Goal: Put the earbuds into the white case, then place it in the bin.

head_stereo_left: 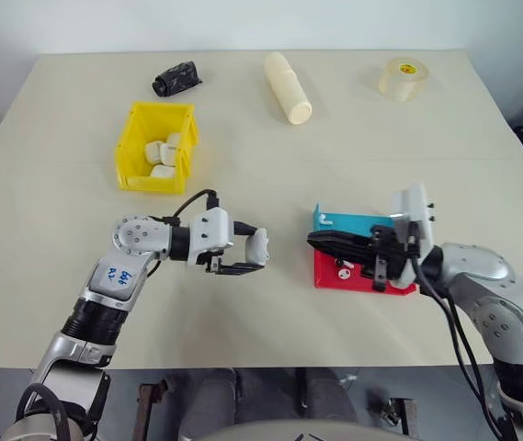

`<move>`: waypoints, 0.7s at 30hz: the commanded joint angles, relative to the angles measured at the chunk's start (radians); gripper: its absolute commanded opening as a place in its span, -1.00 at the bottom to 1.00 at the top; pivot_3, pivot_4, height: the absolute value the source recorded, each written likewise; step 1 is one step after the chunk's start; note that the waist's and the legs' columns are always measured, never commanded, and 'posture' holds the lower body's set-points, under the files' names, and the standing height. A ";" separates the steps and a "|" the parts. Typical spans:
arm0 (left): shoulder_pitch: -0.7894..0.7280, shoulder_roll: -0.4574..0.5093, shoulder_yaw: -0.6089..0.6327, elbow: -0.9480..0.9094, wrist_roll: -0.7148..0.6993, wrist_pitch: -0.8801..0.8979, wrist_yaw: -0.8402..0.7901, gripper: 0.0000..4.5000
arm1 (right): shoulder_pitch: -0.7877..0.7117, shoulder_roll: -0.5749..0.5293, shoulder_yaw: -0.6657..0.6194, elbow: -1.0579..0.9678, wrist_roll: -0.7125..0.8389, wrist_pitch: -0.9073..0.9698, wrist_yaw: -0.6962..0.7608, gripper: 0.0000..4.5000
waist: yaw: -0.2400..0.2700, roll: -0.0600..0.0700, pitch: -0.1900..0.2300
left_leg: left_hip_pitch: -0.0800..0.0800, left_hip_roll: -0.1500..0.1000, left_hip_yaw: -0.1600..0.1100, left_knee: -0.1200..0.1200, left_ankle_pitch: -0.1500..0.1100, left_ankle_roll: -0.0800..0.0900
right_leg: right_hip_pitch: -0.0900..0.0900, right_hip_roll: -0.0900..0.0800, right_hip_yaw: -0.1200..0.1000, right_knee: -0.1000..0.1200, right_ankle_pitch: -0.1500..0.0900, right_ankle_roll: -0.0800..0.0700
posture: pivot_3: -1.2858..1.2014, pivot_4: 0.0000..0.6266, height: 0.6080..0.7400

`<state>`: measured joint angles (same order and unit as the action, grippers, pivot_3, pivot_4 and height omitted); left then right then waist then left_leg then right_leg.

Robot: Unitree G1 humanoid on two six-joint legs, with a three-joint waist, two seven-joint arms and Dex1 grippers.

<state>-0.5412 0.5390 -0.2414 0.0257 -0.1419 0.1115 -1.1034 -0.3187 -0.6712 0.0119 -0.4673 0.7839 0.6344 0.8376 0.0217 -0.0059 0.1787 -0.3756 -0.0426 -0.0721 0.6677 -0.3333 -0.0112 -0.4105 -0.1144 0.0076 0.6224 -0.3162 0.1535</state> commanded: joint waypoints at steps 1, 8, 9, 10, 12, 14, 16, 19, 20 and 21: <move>-0.024 -0.019 -0.032 -0.082 0.009 0.058 0.014 0.24 | -0.065 0.020 0.071 -0.022 -0.054 0.007 -0.008 -0.99 | 0.000 0.000 0.000 | 0.000 0.000 0.000 0.000 0.000 0.000 | 0.000 0.000 0.000 0.001 0.000 0.000 | 0.03 -0.52 1.00; -0.028 -0.034 -0.052 -0.134 0.007 0.122 0.030 0.24 | -0.145 0.038 0.168 0.001 -0.105 0.054 0.009 -0.99 | -0.001 0.000 0.000 | -0.001 0.000 0.000 0.000 0.000 0.000 | -0.001 0.000 0.000 0.002 0.000 0.000 | 0.03 -0.52 1.00; -0.027 -0.034 -0.050 -0.139 0.005 0.123 0.031 0.24 | -0.146 0.040 0.175 0.008 -0.116 0.052 0.013 -0.99 | -0.001 0.000 0.000 | -0.001 0.000 0.000 0.000 0.000 0.000 | -0.001 0.000 0.000 0.002 0.000 0.000 | 0.03 -0.52 1.00; -0.026 -0.035 -0.048 -0.143 0.004 0.125 0.034 0.24 | -0.146 0.041 0.182 0.015 -0.129 0.048 0.016 -0.99 | -0.001 0.000 0.000 | -0.001 0.000 0.000 0.000 0.000 0.000 | 0.000 0.000 0.000 0.002 0.000 0.000 | 0.03 -0.52 1.00; -0.023 -0.035 -0.042 -0.152 0.000 0.121 0.037 0.24 | -0.142 0.034 0.191 0.036 -0.153 0.040 0.026 -0.99 | 0.000 0.000 0.000 | -0.001 0.000 0.000 0.000 0.000 0.000 | 0.000 0.000 0.000 0.002 0.000 0.000 | 0.03 -0.52 1.00; -0.019 -0.036 -0.031 -0.166 -0.020 0.125 0.033 0.24 | -0.130 0.026 0.186 0.057 -0.168 0.036 0.041 -0.99 | 0.000 0.000 0.000 | -0.001 0.000 0.000 0.000 0.000 0.000 | 0.000 0.000 0.000 0.002 0.000 0.000 | 0.03 -0.52 1.00; -0.010 -0.036 -0.015 -0.182 -0.039 0.132 0.036 0.24 | -0.111 0.014 0.170 0.078 -0.181 0.018 0.062 -0.99 | 0.000 0.000 0.000 | -0.001 0.000 0.000 0.000 0.000 0.000 | 0.000 0.000 0.000 0.002 0.000 0.000 | 0.03 -0.52 1.00; 0.008 -0.033 0.009 -0.201 -0.058 0.133 0.041 0.24 | -0.072 -0.005 0.126 0.114 -0.185 -0.016 0.096 -0.99 | 0.001 0.000 0.000 | -0.001 0.000 0.000 0.000 0.000 0.000 | 0.000 0.000 0.000 0.002 0.000 0.000 | 0.03 -0.52 1.00; 0.015 -0.032 0.019 -0.208 -0.068 0.141 0.046 0.24 | -0.060 -0.010 0.113 0.124 -0.185 -0.025 0.106 -0.99 | 0.001 0.000 0.000 | -0.001 0.000 0.000 0.000 0.000 0.000 | 0.000 0.000 0.000 0.002 0.000 0.000 | 0.03 -0.52 1.00; 0.022 -0.034 0.029 -0.214 -0.079 0.146 0.051 0.24 | -0.044 -0.013 0.094 0.132 -0.177 -0.045 0.129 -0.99 | 0.001 0.000 0.000 | -0.001 0.000 0.000 0.000 0.000 0.000 | 0.000 0.000 0.000 0.002 0.000 0.000 | 0.03 -0.52 1.00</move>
<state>-0.5182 0.5106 -0.2533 -0.1181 -0.1720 0.2634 -1.0640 -0.3796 -0.6666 0.1423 -0.3433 0.6018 0.6173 0.9374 0.0229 -0.0061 0.1788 -0.3763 -0.0426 -0.0724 0.6676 -0.3334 -0.0111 -0.4107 -0.1145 0.0072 0.6246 -0.3162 0.1535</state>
